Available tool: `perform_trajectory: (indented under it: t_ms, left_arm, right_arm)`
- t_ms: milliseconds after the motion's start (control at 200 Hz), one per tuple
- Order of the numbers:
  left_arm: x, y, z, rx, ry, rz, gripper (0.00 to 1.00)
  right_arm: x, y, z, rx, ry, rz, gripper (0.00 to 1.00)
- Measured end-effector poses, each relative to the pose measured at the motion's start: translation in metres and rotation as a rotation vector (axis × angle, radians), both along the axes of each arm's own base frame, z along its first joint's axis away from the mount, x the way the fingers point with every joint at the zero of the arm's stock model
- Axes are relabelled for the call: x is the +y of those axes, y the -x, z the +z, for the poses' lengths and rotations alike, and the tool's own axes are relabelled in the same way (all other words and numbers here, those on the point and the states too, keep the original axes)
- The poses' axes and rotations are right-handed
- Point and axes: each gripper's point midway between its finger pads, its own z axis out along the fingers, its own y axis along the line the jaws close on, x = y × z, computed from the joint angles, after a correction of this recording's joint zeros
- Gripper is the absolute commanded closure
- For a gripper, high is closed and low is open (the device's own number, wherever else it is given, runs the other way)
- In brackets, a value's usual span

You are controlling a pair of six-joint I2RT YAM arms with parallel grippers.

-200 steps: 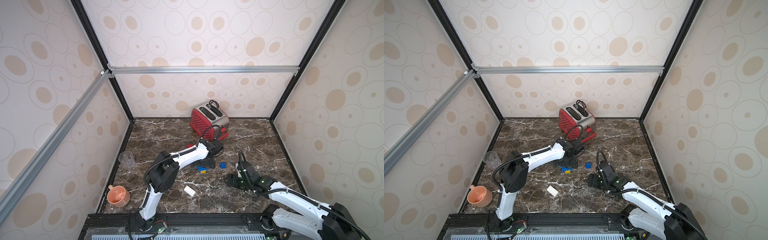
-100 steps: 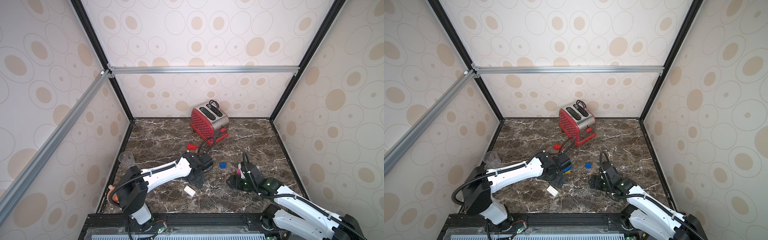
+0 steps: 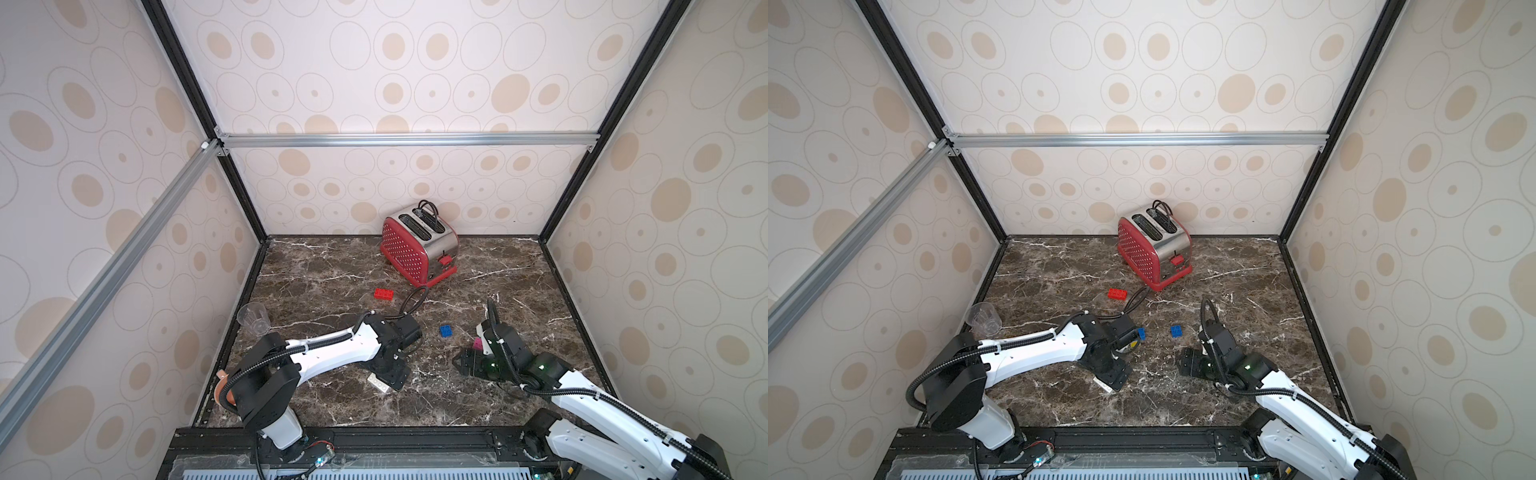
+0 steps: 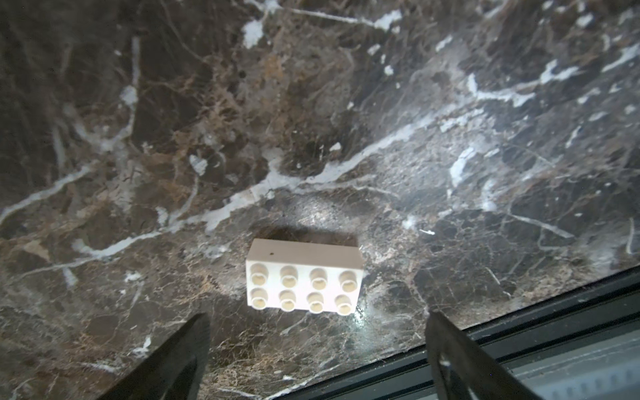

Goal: Assemble a carrot with lego
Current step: Pick up the lego brick from the center of the board.

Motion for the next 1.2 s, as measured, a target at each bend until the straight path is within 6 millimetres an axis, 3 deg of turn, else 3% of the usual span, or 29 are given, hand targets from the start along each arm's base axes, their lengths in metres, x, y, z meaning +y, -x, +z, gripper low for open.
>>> perform_trajectory:
  t_ms: [230,1202]
  left_arm:
    - [0.001,0.004,-0.015,0.044,-0.038,0.0,0.11]
    - [0.015,0.007,-0.036,0.018,-0.052,0.056,0.2]
  right_arm:
    - [0.003,0.003,0.001,0.01,-0.015,0.017,0.16]
    - [-0.006,0.011,0.014,0.002,-0.008,0.005,0.16]
